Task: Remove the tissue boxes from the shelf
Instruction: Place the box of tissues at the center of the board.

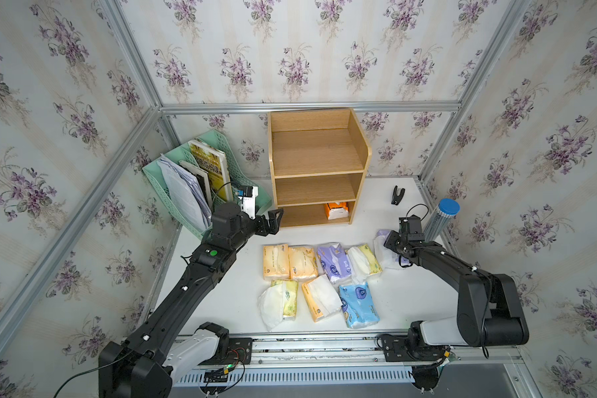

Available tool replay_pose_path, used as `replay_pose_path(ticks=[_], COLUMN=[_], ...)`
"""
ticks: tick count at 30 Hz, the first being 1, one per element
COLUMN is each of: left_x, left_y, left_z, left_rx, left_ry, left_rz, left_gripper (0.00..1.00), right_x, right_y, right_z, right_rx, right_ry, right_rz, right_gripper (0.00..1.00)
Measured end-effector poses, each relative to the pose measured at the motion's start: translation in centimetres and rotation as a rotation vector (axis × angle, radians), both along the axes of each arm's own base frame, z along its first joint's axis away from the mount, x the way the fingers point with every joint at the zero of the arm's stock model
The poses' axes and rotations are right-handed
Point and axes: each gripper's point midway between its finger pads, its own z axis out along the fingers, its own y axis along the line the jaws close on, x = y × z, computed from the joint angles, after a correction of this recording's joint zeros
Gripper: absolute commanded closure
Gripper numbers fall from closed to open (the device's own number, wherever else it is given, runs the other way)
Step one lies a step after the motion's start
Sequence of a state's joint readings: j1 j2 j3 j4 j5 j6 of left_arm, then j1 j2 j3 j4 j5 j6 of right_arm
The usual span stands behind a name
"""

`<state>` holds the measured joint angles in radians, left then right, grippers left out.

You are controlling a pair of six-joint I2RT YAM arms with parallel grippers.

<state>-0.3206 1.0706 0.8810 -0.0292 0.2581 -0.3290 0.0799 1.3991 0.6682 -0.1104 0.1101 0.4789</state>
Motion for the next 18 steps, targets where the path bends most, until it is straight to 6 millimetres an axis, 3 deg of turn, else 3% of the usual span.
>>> replay_pose_path(ticks=[6, 12, 15, 18], left_x=[0.6, 1.0, 1.3, 1.6], left_y=[-0.4, -1.0, -1.4, -1.8], left_z=[-0.1, 0.0, 0.6, 1.0], left_rx=[0.0, -0.005, -0.008, -0.008], left_ry=[0.011, 0.016, 0.008, -0.001], left_rz=[-0.009, -0.027, -0.036, -0.042], left_gripper=[0.01, 0.01, 0.01, 0.01], right_x=[-1.7, -2.9, -2.8, -2.3], right_y=[2.3, 2.3, 2.6, 4.0], right_z=[0.3, 1.5, 4.0, 8.1], right_rx=[0.027, 0.019, 0.038, 0.105], right_ry=[-0.021, -0.018, -0.075, -0.202], right_rz=[0.077, 0.086, 0.1, 0.151], right_gripper=[0.49, 0.3, 0.26, 0.26])
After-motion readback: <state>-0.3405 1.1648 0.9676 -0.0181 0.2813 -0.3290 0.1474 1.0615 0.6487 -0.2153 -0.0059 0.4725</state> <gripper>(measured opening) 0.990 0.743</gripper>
